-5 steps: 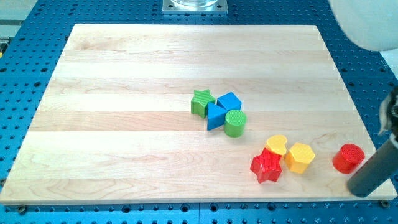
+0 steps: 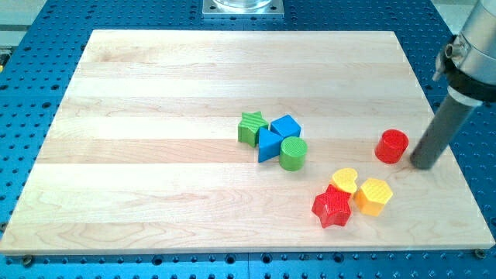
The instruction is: Slide the yellow hexagon below the red circle
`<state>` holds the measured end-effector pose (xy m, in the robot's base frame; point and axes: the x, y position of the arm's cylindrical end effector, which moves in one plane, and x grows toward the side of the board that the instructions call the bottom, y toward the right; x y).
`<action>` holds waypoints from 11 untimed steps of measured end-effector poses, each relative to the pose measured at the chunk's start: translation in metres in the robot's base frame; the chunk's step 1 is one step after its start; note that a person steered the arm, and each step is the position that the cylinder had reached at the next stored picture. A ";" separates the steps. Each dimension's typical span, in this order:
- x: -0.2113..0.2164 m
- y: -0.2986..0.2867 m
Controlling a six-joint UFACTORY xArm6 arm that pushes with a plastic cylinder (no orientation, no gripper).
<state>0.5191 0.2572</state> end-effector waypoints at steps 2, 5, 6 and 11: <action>0.100 -0.056; 0.071 -0.118; 0.047 -0.130; 0.001 -0.145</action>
